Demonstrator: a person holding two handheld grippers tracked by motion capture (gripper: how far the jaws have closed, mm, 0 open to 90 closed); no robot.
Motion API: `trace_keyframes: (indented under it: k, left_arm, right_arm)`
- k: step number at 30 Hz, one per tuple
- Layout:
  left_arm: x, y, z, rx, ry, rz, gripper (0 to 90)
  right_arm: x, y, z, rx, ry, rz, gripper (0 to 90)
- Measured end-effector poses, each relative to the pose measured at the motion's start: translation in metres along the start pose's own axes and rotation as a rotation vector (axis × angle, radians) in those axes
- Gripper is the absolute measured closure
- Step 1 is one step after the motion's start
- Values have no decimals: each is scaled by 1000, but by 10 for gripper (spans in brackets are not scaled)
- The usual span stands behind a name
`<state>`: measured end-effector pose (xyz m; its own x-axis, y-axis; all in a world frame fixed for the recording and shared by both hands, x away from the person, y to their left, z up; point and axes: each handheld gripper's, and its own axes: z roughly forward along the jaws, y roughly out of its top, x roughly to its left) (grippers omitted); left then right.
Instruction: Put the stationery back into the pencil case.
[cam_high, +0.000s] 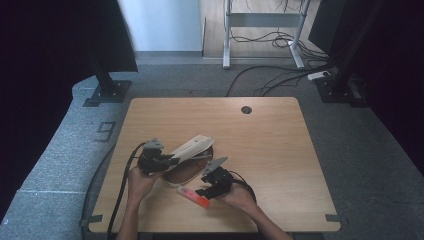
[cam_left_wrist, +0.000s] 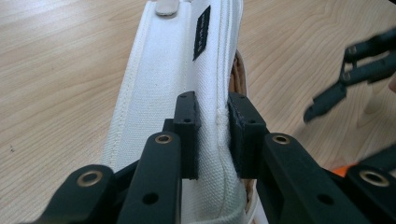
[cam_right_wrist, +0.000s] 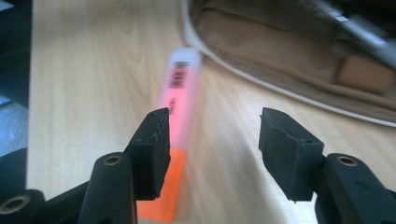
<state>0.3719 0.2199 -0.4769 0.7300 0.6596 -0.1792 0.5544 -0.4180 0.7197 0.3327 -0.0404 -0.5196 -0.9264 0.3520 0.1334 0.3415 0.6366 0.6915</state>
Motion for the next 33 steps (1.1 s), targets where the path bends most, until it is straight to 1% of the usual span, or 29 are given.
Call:
trace_keyframes:
  k: [5, 8, 15, 18, 21, 24, 27, 33]
  left_arm:
    - [0, 0, 0, 0, 0, 1, 751]
    - [0, 0, 0, 0, 0, 2, 751]
    - [0, 0, 0, 1, -1, 3, 750]
    - [-1, 0, 0, 1, 0, 3, 750]
    - [-1, 0, 0, 1, 0, 3, 750]
    - [0, 0, 0, 0, 0, 3, 750]
    - [-1, 1, 0, -2, 1, 3, 750]
    - [0, 1, -1, -7, -6, -2, 752]
  right_arm:
    - [11, -1, 9, 16, 21, -39, 429]
    - [17, -1, 12, 25, 33, -55, 463]
    - [24, -4, 17, 52, 13, -109, 574]
    - [26, -7, 19, 62, -1, -131, 602]
    - [27, -8, 19, 61, -5, -135, 640]
    - [25, -10, 18, 56, 0, -124, 650]
    - [25, -10, 16, 53, -9, -122, 652]
    - [23, -5, 4, 23, -6, -114, 652]
